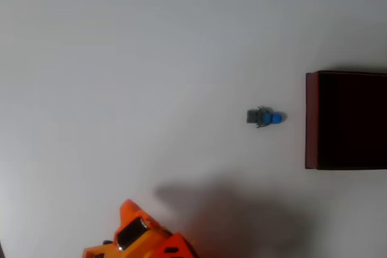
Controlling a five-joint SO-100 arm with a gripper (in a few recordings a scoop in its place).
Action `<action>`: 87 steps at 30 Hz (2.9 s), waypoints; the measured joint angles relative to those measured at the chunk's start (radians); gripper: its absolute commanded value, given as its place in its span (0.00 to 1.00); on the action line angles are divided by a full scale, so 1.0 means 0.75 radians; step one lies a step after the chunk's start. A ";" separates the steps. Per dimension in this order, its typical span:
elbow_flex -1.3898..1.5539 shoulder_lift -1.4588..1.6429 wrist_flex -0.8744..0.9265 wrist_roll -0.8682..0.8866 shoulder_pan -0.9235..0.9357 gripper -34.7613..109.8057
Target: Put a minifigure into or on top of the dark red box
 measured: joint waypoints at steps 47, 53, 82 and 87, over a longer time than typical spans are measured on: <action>-0.642 -1.156 -0.323 -0.305 0.949 0.44; -0.798 -1.469 -0.407 -0.382 1.113 0.44; -1.188 -2.295 -0.540 -0.444 1.446 0.45; -1.213 -2.332 -0.538 -0.464 1.485 0.45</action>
